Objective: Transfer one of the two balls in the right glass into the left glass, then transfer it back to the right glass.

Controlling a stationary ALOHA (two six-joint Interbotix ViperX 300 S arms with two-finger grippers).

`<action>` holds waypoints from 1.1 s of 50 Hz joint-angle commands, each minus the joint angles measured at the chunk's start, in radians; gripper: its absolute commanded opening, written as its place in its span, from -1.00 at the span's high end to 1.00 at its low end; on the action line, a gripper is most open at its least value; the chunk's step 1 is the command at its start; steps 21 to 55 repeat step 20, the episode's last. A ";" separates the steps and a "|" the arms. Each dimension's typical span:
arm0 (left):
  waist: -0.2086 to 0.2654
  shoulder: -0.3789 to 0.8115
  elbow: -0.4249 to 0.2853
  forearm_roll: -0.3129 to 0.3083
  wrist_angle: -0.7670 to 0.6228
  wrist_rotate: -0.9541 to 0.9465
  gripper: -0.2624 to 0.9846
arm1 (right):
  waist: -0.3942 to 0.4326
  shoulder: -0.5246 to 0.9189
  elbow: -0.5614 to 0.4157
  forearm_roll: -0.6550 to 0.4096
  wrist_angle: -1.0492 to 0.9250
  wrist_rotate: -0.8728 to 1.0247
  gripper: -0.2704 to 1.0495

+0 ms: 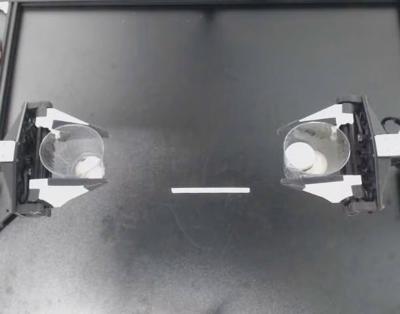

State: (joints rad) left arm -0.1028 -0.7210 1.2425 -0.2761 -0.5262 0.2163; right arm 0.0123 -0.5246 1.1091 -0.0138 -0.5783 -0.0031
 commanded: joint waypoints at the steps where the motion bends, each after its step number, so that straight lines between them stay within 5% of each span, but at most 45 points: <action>1: -0.005 -0.002 -0.012 0.002 -0.005 0.002 -0.67 | -0.006 -0.006 -0.011 0.002 -0.011 0.000 -0.48; 55: -0.005 -0.003 -0.012 0.002 -0.005 0.002 -0.67 | -0.006 -0.011 -0.009 0.002 -0.011 0.000 -0.48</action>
